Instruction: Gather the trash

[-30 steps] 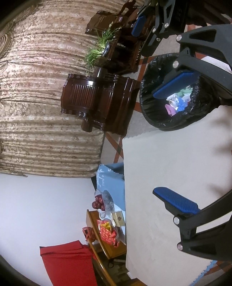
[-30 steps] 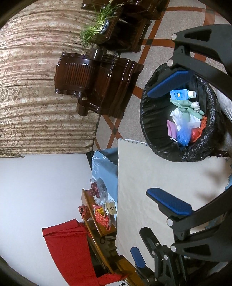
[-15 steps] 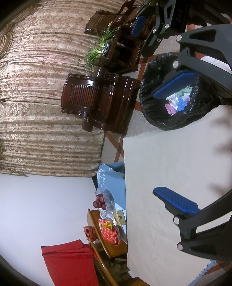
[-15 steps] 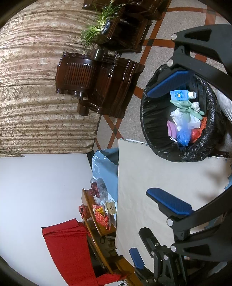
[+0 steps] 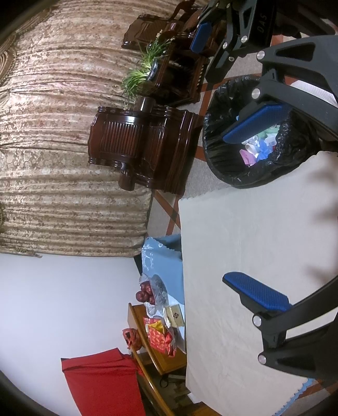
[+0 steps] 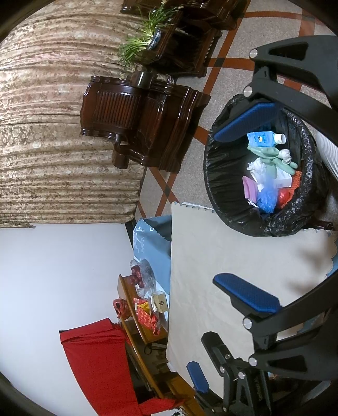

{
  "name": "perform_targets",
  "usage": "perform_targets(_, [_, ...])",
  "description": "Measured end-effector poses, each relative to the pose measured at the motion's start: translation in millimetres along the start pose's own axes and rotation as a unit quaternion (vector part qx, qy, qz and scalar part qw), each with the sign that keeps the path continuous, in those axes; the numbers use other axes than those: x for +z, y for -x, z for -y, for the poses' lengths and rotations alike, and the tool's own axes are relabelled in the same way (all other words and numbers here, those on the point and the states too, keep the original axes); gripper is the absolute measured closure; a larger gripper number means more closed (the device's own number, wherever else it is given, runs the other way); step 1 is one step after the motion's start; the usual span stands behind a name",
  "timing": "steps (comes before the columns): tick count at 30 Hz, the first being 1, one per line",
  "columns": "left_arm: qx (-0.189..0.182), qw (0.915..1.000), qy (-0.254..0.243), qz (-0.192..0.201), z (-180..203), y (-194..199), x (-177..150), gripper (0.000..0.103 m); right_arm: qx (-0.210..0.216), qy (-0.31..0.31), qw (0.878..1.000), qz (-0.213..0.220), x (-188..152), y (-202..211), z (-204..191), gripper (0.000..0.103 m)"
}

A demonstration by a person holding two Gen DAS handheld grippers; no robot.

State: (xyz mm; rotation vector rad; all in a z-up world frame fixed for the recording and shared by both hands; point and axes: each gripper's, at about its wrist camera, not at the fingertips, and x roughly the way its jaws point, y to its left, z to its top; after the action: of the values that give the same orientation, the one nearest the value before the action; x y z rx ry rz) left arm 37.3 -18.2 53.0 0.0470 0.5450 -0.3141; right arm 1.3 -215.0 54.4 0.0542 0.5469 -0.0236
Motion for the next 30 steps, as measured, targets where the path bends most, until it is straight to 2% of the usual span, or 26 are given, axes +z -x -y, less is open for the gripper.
perform_targets(30, [0.000,1.0000,-0.002,-0.003,-8.2,2.5,-1.7,0.006,0.000,0.000,1.000,-0.001,-0.8,-0.3,-0.4,0.005])
